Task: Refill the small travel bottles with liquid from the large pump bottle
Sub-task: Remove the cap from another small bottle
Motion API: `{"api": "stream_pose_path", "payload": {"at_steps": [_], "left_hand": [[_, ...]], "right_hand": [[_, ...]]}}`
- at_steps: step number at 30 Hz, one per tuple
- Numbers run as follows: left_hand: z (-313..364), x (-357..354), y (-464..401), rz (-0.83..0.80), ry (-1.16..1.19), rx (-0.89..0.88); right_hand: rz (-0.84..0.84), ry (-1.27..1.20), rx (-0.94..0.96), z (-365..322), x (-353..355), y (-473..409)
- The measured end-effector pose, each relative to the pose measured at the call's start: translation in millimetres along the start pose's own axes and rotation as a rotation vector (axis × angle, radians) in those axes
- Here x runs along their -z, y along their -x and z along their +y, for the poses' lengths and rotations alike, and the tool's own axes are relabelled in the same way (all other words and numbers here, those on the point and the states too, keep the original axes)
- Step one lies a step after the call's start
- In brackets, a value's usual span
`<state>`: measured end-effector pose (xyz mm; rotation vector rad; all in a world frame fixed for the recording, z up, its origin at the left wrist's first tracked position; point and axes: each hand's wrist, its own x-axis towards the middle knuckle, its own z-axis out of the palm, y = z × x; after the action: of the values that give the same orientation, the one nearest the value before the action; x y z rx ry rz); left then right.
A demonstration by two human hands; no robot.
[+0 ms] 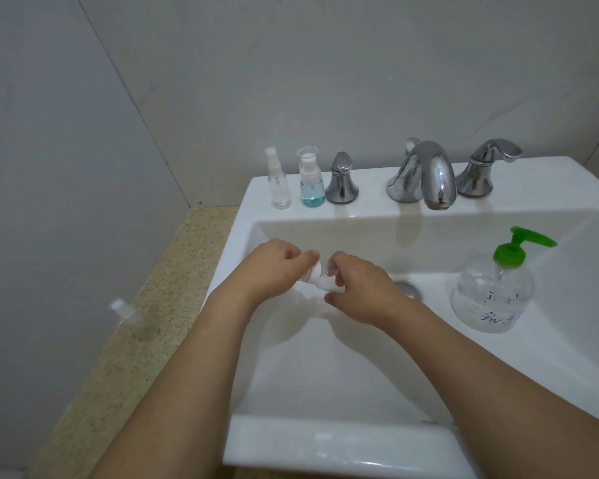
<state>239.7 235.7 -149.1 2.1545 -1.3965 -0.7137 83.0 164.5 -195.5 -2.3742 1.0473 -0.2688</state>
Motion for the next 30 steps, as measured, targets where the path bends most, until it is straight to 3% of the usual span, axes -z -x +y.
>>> {"api": "stream_pose_path", "payload": {"at_steps": [9,18,25,30], "left_hand": [[-3.5,1.7,3.1,-0.119,0.027,-0.065],[-0.9,1.8,0.3,-0.08,0.012,0.024],[0.2,2.5,4.7,-0.129,0.03,-0.069],[3.4,4.7,4.1,-0.051,-0.022,-0.027]], "right_hand": [[-0.013,0.0,-0.026,0.8,0.7,0.6],[0.002,0.024,-0.02,2.6,-1.3,-1.7],[0.004,0.008,-0.045,4.3,-1.9,-3.2],[-0.001,0.007,-0.027,4.6,-3.0,-2.5]]}}
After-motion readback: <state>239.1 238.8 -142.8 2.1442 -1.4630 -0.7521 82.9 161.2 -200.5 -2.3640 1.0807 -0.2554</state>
